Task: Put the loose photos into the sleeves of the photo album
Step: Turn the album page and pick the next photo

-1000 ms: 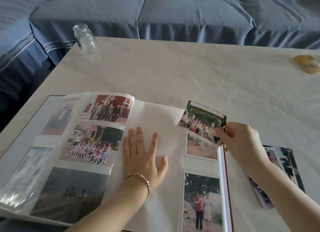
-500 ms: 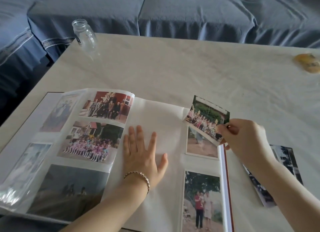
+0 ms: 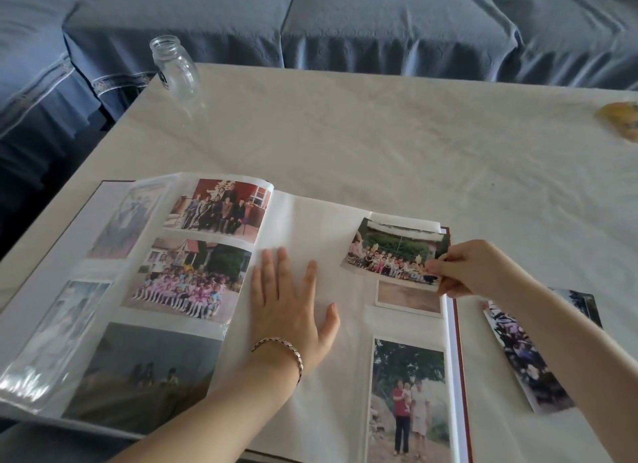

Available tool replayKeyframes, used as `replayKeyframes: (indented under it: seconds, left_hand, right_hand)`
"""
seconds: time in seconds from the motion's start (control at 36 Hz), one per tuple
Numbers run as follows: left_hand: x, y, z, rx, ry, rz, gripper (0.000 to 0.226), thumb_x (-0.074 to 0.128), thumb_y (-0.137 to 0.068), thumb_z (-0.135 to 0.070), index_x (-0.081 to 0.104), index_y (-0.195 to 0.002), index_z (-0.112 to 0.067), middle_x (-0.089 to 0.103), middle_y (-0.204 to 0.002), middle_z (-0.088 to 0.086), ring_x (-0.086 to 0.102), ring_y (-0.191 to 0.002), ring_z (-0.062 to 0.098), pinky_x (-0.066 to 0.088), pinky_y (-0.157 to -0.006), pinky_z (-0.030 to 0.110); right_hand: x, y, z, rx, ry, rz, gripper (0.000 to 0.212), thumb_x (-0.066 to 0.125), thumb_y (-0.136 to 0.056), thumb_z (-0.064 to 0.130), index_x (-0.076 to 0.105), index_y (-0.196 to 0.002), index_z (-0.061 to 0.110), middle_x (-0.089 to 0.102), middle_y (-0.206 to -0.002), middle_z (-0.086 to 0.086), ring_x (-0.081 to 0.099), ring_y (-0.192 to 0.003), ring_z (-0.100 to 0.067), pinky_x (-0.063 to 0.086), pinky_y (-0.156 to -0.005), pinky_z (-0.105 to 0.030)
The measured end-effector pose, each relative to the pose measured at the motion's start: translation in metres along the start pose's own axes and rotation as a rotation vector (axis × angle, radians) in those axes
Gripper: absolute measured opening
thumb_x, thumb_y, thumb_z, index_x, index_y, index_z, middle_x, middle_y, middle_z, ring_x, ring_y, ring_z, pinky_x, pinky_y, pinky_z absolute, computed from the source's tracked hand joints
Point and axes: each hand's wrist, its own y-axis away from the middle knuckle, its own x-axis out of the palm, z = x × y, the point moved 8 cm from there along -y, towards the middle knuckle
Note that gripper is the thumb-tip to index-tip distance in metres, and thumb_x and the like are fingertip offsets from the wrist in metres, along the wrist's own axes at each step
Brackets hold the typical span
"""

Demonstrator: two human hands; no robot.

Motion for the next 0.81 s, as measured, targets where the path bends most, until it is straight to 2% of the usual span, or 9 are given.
replayKeyframes:
  seconds: [0.17, 0.33, 0.44, 0.5, 0.58, 0.67, 0.81]
  left_hand:
    - [0.001, -0.001, 0.001, -0.014, 0.010, 0.008, 0.067, 0.035, -0.075, -0.053, 0.058, -0.126, -0.016, 0.039, -0.139, 0.030, 0.033, -0.132, 0.046, 0.017, -0.107, 0.048]
    - [0.000, -0.001, 0.001, -0.020, -0.005, 0.007, 0.066, 0.036, -0.073, -0.053, 0.061, -0.123, -0.017, 0.040, -0.139, 0.028, 0.034, -0.131, 0.045, 0.017, -0.107, 0.047]
    - [0.001, 0.000, 0.002, -0.018, -0.009, 0.007, 0.065, 0.036, -0.074, -0.053, 0.061, -0.122, -0.017, 0.040, -0.140, 0.028, 0.034, -0.131, 0.045, 0.017, -0.107, 0.046]
    - [0.001, 0.000, 0.002, -0.016, -0.010, 0.005, 0.065, 0.036, -0.074, -0.053, 0.061, -0.123, -0.017, 0.040, -0.140, 0.028, 0.034, -0.132, 0.045, 0.017, -0.107, 0.047]
    - [0.001, 0.000, 0.001, -0.013, -0.010, 0.002, 0.065, 0.036, -0.074, -0.053, 0.061, -0.122, -0.017, 0.041, -0.140, 0.027, 0.034, -0.131, 0.045, 0.015, -0.108, 0.046]
    - [0.002, 0.000, 0.001, -0.011, -0.001, -0.004, 0.065, 0.036, -0.074, -0.053, 0.061, -0.122, -0.016, 0.040, -0.140, 0.027, 0.032, -0.133, 0.044, 0.016, -0.108, 0.047]
    - [0.002, 0.000, 0.002, -0.015, 0.000, -0.007, 0.065, 0.037, -0.074, -0.053, 0.061, -0.122, -0.017, 0.039, -0.141, 0.027, 0.024, -0.134, 0.041, 0.013, -0.109, 0.046]
  right_hand:
    - [0.006, -0.021, 0.017, -0.041, 0.058, 0.081, 0.018, 0.064, -0.086, 0.012, 0.064, -0.081, -0.006, 0.061, -0.044, -0.004, 0.053, -0.035, -0.007, 0.040, -0.037, -0.011]
    - [0.040, -0.039, 0.033, -0.125, 0.118, 0.109, 0.020, 0.064, -0.088, 0.016, 0.064, -0.071, 0.005, 0.061, -0.045, -0.003, 0.057, -0.039, -0.009, 0.042, -0.039, -0.014]
    - [0.057, -0.043, 0.044, -0.178, 0.108, 0.131, 0.019, 0.065, -0.087, 0.017, 0.062, -0.072, 0.005, 0.067, -0.063, -0.017, 0.064, -0.052, -0.021, 0.051, -0.047, -0.020]
    - [0.058, -0.043, 0.044, -0.162, 0.061, 0.139, 0.020, 0.064, -0.088, 0.017, 0.062, -0.076, 0.002, 0.067, -0.065, -0.017, 0.066, -0.056, -0.023, 0.052, -0.048, -0.022]
    - [0.046, -0.045, 0.039, -0.139, -0.051, 0.060, 0.013, 0.061, -0.089, 0.011, 0.064, -0.078, 0.005, 0.066, -0.062, -0.009, 0.065, -0.052, -0.016, 0.055, -0.051, -0.024]
    - [0.034, -0.045, 0.034, -0.142, -0.119, -0.032, 0.007, 0.062, -0.086, 0.000, 0.068, -0.086, 0.004, 0.068, -0.072, -0.012, 0.065, -0.057, -0.018, 0.058, -0.059, -0.025]
    - [0.038, -0.043, 0.036, -0.138, -0.122, -0.055, 0.007, 0.066, -0.083, 0.004, 0.073, -0.081, 0.006, 0.072, -0.071, -0.012, 0.070, -0.065, -0.022, 0.058, -0.069, -0.024]
